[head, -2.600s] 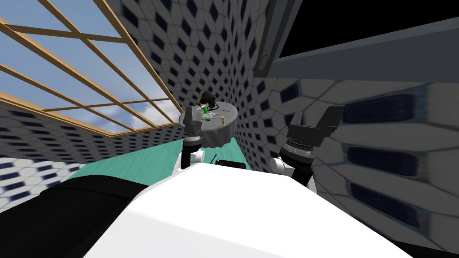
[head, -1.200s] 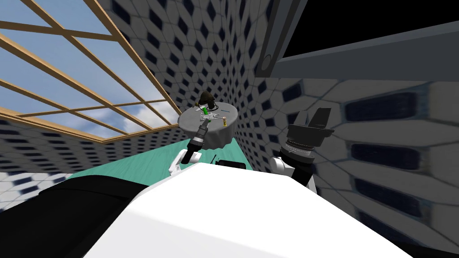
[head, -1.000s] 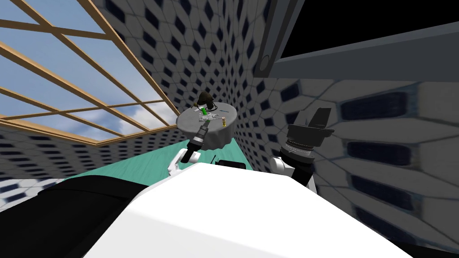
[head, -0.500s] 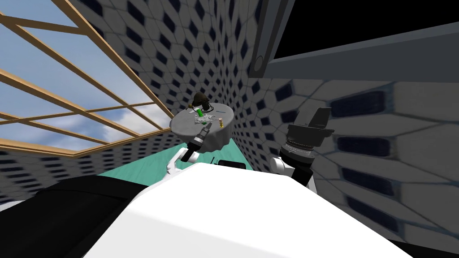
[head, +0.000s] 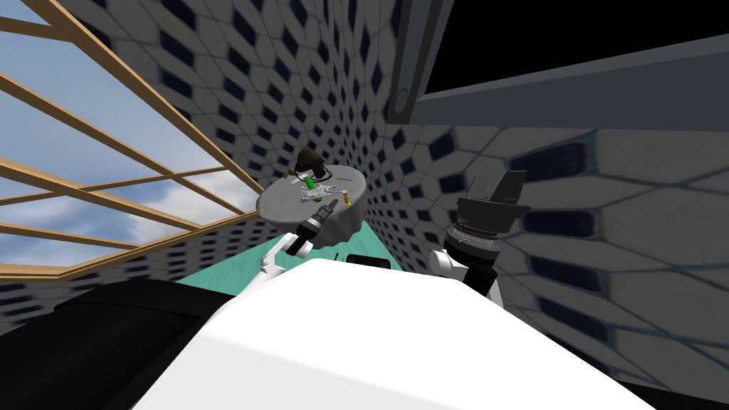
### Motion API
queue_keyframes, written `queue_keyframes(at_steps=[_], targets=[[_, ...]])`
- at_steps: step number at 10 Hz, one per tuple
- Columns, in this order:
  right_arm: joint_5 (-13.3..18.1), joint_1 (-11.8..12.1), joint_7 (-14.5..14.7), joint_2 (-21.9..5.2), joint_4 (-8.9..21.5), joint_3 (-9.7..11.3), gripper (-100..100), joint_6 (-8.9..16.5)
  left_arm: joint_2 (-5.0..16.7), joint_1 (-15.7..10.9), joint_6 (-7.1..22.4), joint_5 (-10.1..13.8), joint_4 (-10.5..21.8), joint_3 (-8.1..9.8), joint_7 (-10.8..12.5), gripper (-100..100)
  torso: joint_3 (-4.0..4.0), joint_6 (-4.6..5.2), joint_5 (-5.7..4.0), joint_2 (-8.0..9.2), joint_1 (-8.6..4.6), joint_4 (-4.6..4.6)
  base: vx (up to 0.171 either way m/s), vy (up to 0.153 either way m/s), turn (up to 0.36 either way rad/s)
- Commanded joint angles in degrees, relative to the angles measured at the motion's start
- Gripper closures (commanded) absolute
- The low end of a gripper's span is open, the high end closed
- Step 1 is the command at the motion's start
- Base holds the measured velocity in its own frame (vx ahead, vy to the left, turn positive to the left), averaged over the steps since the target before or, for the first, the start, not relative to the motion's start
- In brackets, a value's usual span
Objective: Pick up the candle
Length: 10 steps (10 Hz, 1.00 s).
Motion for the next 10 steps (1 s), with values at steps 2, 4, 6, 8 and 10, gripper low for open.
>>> queue_keyframes(at_steps=[2,4,6,8,10], targets=[[0.0,0.0,0.0,0.0,0.0,0.0,0,0.0,2.8,-0.5,-0.5,-1.5,2.0,-0.35,-1.0,-100,0.0,0.0,0.0,-0.01,-0.02,0.0,0.038,0.019,-0.148],[0.0,0.0,0.0,0.0,0.0,0.0,0,0.0,5.5,-1.1,-1.1,-3.0,3.9,-0.67,-1.9,-100,-0.01,0.0,-0.01,-0.02,-0.02,0.0,0.045,0.018,-0.175],[0.0,0.0,0.0,0.0,0.0,0.0,0,0.0,7.4,-1.7,-1.8,-4.0,5.2,-1.16,-2.6,-100,-0.05,-0.01,-0.02,-0.09,-0.08,-0.02,0.062,-0.007,-0.203],[0.0,0.0,0.0,0.0,0.0,0.0,0,0.0,6.8,-1.5,-1.6,-3.7,4.9,-0.97,-2.4,0,-0.02,-0.04,-0.04,-0.03,-0.16,-0.01,0.019,-0.004,-0.02],[0.0,0.0,0.0,0.0,0.0,0.0,0,0.0,6.8,-1.5,-1.6,-3.7,4.9,-0.97,-2.4,100,0.06,-0.04,-0.03,0.11,-0.14,0.02,0.0,0.0,0.0]])
